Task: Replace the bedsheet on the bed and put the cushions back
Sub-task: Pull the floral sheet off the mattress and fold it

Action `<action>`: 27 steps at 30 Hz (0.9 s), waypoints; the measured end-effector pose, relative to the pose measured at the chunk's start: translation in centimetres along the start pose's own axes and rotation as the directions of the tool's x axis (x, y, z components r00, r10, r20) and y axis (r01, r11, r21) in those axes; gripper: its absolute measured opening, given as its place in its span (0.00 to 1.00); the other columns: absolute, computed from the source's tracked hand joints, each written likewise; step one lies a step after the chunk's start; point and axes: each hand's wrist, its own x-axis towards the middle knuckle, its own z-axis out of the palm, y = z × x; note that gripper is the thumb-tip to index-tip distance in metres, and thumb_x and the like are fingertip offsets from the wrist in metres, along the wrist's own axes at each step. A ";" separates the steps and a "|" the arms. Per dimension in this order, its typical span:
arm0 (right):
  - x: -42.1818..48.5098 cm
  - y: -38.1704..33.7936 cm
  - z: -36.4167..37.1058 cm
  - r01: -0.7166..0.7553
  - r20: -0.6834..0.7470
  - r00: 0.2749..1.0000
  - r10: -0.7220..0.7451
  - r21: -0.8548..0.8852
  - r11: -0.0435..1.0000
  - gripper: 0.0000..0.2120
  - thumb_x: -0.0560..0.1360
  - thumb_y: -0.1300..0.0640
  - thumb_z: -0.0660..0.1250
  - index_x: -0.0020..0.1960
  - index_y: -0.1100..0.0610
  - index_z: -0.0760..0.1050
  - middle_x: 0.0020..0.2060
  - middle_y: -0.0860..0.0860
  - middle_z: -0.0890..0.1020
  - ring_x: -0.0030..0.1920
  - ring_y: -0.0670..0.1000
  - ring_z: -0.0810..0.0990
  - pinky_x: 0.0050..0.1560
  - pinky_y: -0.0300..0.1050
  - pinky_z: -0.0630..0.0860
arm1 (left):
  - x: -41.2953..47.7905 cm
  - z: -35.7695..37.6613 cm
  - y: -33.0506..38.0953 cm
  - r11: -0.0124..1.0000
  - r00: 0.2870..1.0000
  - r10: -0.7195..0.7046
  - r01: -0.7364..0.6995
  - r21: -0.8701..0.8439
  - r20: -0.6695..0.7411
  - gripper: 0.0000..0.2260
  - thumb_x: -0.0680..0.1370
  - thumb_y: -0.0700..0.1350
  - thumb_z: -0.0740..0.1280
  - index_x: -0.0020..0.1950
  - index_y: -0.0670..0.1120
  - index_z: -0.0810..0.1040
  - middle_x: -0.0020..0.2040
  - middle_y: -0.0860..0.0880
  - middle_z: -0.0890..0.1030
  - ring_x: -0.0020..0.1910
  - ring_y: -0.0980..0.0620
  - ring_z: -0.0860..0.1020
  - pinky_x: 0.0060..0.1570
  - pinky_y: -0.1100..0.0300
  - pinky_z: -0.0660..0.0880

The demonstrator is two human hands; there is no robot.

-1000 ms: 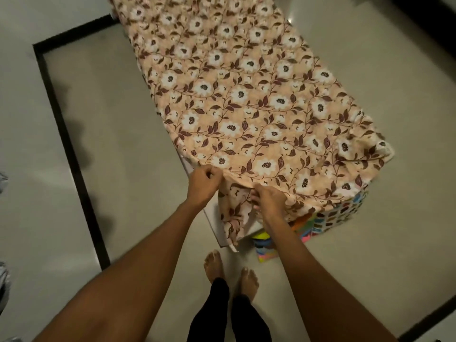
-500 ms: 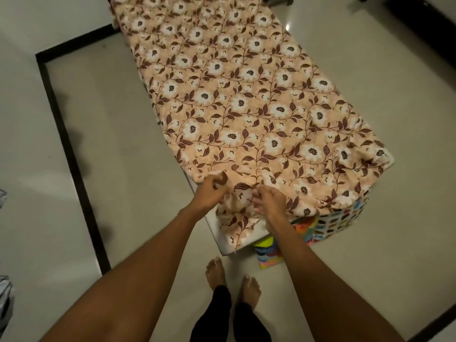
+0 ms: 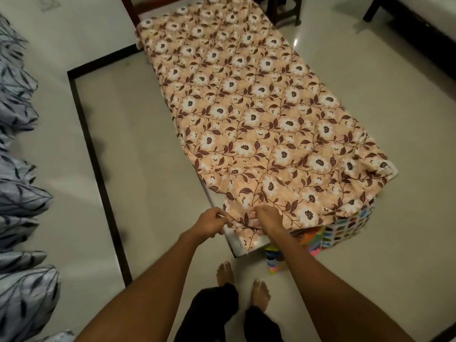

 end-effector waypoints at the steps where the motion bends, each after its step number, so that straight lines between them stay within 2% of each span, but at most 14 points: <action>1: -0.5 -0.9 0.5 -0.003 0.017 1.000 0.003 0.005 1.000 0.11 0.82 0.51 0.61 0.49 0.49 0.82 0.44 0.49 0.87 0.42 0.51 0.83 0.36 0.44 0.79 | -0.3 -1.0 0.4 1.000 1.000 0.013 -0.013 0.003 0.004 0.07 0.82 0.46 0.66 0.59 0.47 0.79 0.53 0.45 0.84 0.51 0.43 0.85 0.37 0.58 0.74; 5: -1.0 -3.7 2.9 -0.040 0.047 0.998 0.039 0.024 0.999 0.20 0.82 0.48 0.57 0.46 0.54 0.85 0.40 0.52 0.88 0.35 0.54 0.82 0.28 0.43 0.76 | -0.3 -5.3 1.6 0.998 0.998 0.053 -0.054 0.014 0.025 0.07 0.82 0.48 0.66 0.56 0.48 0.80 0.53 0.46 0.84 0.50 0.43 0.85 0.37 0.57 0.73; 7: -0.2 -5.2 4.6 -0.036 0.047 0.998 0.035 0.025 0.999 0.22 0.80 0.47 0.56 0.44 0.56 0.85 0.38 0.51 0.88 0.37 0.58 0.84 0.34 0.49 0.81 | 0.4 -7.9 2.0 0.998 0.998 0.064 -0.065 0.024 0.027 0.07 0.82 0.49 0.66 0.57 0.48 0.80 0.54 0.47 0.84 0.51 0.43 0.85 0.38 0.57 0.74; 8: 0.0 -6.2 5.6 -0.040 0.048 0.998 0.039 0.029 0.999 0.22 0.79 0.47 0.56 0.45 0.57 0.85 0.38 0.52 0.88 0.37 0.58 0.84 0.36 0.50 0.80 | 1.0 -9.3 2.2 0.997 0.997 0.069 -0.070 0.030 0.033 0.08 0.82 0.49 0.66 0.57 0.48 0.80 0.54 0.46 0.84 0.51 0.43 0.85 0.38 0.56 0.74; 11: 1.3 -9.5 8.4 -0.030 0.039 0.999 0.028 0.053 0.998 0.19 0.79 0.49 0.57 0.46 0.57 0.84 0.40 0.53 0.88 0.34 0.54 0.81 0.32 0.44 0.74 | 3.3 -14.0 2.6 0.994 0.994 0.093 -0.096 0.054 0.061 0.08 0.82 0.48 0.65 0.57 0.47 0.80 0.54 0.46 0.84 0.51 0.43 0.86 0.38 0.57 0.74; 13: 2.0 -12.8 11.1 -0.022 0.024 1.000 0.020 0.092 0.996 0.16 0.78 0.49 0.59 0.45 0.56 0.83 0.40 0.53 0.87 0.33 0.53 0.80 0.31 0.46 0.73 | 5.4 -18.4 3.0 0.991 0.991 0.113 -0.118 0.061 0.076 0.08 0.82 0.48 0.65 0.57 0.46 0.80 0.54 0.46 0.84 0.50 0.44 0.86 0.38 0.56 0.74; 17: 3.6 -18.9 16.7 -0.030 -0.033 0.999 0.034 0.105 0.994 0.16 0.82 0.53 0.58 0.49 0.57 0.83 0.43 0.56 0.88 0.33 0.52 0.80 0.29 0.43 0.73 | 8.4 -27.4 3.1 0.988 0.991 0.110 -0.118 0.099 0.077 0.07 0.83 0.48 0.64 0.55 0.47 0.80 0.53 0.47 0.84 0.50 0.44 0.86 0.42 0.54 0.75; 21: 5.4 -23.7 22.2 -0.052 -0.013 0.998 0.055 0.180 0.982 0.15 0.78 0.52 0.59 0.52 0.56 0.83 0.43 0.54 0.88 0.33 0.51 0.78 0.25 0.41 0.69 | 11.4 -35.4 2.9 0.990 0.995 0.090 -0.094 0.107 0.041 0.07 0.83 0.49 0.66 0.54 0.47 0.80 0.53 0.47 0.84 0.48 0.46 0.86 0.40 0.55 0.74; 24: 6.5 -28.1 25.2 -0.056 -0.018 0.998 0.060 0.181 0.982 0.16 0.75 0.52 0.59 0.52 0.55 0.84 0.40 0.52 0.86 0.32 0.50 0.78 0.28 0.42 0.71 | 13.8 -40.3 3.6 0.992 0.995 0.093 -0.095 0.081 0.030 0.07 0.82 0.50 0.67 0.55 0.48 0.80 0.52 0.47 0.85 0.42 0.49 0.85 0.39 0.57 0.74; 27: 8.1 -32.5 27.9 -0.046 -0.028 0.998 0.052 0.186 0.981 0.14 0.80 0.55 0.59 0.52 0.57 0.83 0.42 0.53 0.87 0.32 0.50 0.78 0.28 0.41 0.71 | 16.4 -44.6 4.6 0.991 0.994 0.104 -0.107 0.079 0.040 0.08 0.82 0.51 0.66 0.55 0.47 0.81 0.52 0.48 0.85 0.42 0.50 0.84 0.38 0.57 0.73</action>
